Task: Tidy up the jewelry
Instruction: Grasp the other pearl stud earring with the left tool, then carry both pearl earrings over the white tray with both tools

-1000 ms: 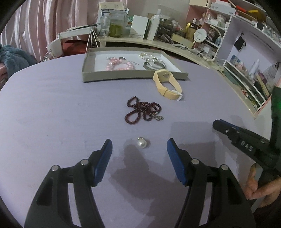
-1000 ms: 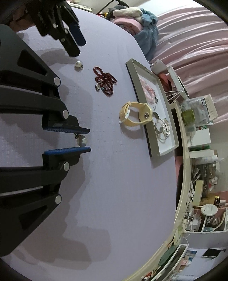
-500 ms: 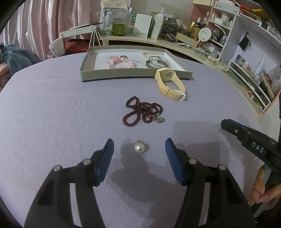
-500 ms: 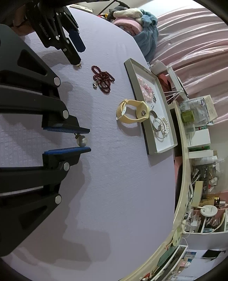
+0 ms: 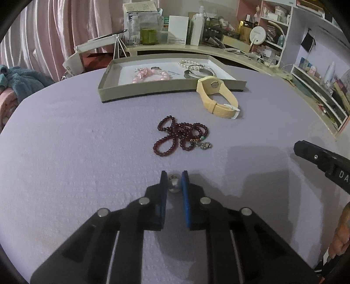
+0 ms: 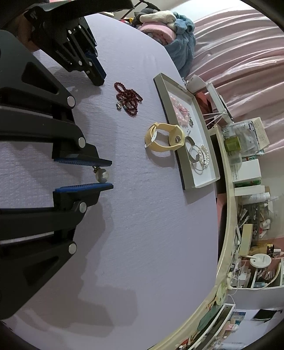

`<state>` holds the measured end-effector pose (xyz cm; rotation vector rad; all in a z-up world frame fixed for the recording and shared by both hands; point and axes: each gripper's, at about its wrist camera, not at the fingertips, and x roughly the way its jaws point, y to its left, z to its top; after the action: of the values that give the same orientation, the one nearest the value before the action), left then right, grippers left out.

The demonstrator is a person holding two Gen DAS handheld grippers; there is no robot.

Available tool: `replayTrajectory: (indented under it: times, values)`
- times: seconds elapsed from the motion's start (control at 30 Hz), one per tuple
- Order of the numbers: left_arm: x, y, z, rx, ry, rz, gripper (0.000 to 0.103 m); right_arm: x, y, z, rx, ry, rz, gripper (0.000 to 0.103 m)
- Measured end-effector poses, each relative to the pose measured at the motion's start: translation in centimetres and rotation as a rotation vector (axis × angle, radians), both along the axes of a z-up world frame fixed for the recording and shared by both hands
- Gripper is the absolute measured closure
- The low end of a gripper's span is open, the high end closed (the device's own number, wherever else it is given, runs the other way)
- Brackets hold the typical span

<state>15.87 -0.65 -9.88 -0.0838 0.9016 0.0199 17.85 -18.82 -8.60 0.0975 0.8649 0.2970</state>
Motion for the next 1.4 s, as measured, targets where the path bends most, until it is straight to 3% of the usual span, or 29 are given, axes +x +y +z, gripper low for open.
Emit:
replayTrajectory:
  times: [0.13,0.53,1.4]
  values:
    - [-0.2,0.6,0.2,-0.009,-0.003,0.009,0.090,0.0,-0.1,0.1,0.005,-0.001,0.003,0.087]
    - [-1.4,4.7,5.0,-0.036,-0.121,0.089,0.090,0.5,1.5,1.0,0.020,-0.018,0.046,0.087]
    - [-0.8,6.2,4.3,-0.060,-0.098,0.111,0.090,1.6,3.3,1.0,0.008,-0.014,0.083,0.087]
